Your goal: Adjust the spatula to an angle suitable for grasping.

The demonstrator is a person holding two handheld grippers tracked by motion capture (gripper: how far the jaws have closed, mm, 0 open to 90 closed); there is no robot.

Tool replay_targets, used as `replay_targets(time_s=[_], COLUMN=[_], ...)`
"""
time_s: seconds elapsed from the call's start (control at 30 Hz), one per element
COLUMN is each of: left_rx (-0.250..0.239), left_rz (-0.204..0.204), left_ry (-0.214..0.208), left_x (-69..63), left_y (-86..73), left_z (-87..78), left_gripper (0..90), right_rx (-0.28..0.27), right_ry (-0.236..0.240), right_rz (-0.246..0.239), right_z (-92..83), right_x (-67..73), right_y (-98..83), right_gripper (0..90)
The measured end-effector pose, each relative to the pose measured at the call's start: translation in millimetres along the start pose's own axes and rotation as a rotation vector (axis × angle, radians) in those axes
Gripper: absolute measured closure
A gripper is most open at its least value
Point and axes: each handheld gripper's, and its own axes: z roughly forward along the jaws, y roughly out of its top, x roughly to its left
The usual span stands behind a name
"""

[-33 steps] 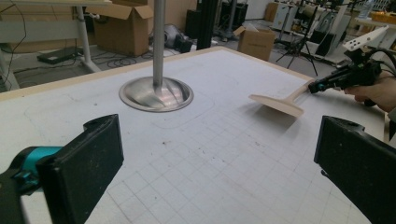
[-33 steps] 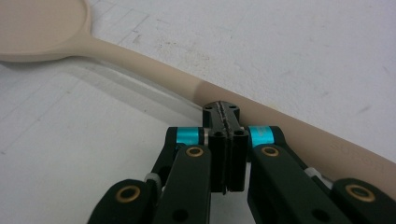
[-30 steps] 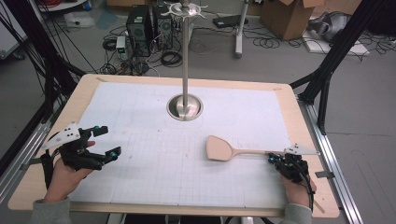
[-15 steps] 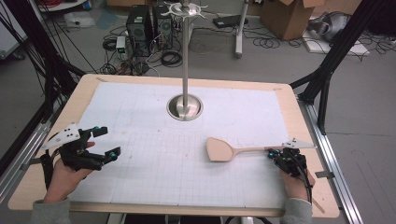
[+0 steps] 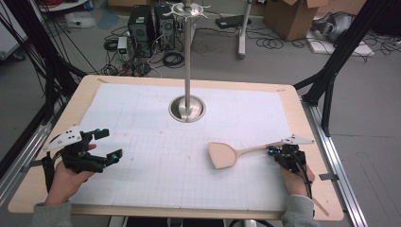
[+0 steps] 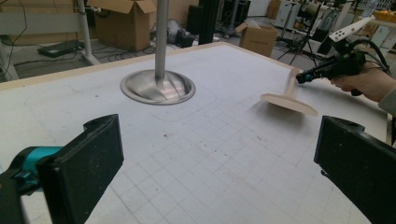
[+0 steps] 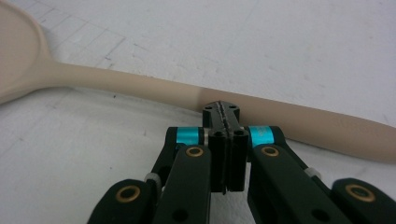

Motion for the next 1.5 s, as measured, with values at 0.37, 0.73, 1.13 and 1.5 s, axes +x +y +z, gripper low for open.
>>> replay_targets(time_s=[0.37, 0.73, 1.13, 1.5], left_rx=[-0.001, 0.002, 0.016, 0.012], left_rz=[-0.005, -0.004, -0.001, 0.002], left_ry=[0.012, 0.014, 0.002, 0.004], left_x=[1.9, 1.3, -0.7, -0.9], left_y=[-1.3, -2.1, -2.7, -2.0], left_z=[-4.3, -4.7, 1.4, -0.1], left_gripper=[1.8, 1.8, 1.8, 1.8], right_rx=[0.023, -0.007, -0.001, -0.056], right_ry=[-0.006, 0.015, 0.002, 0.070], right_rz=[-0.058, -0.054, -0.055, -0.072], right_z=[14.6, 19.8, 22.8, 11.8], right_x=[9.4, 2.3, 3.7, 20.9], right_y=[26.6, 26.4, 26.3, 41.8], right_gripper=[90.0, 90.0, 90.0, 90.0])
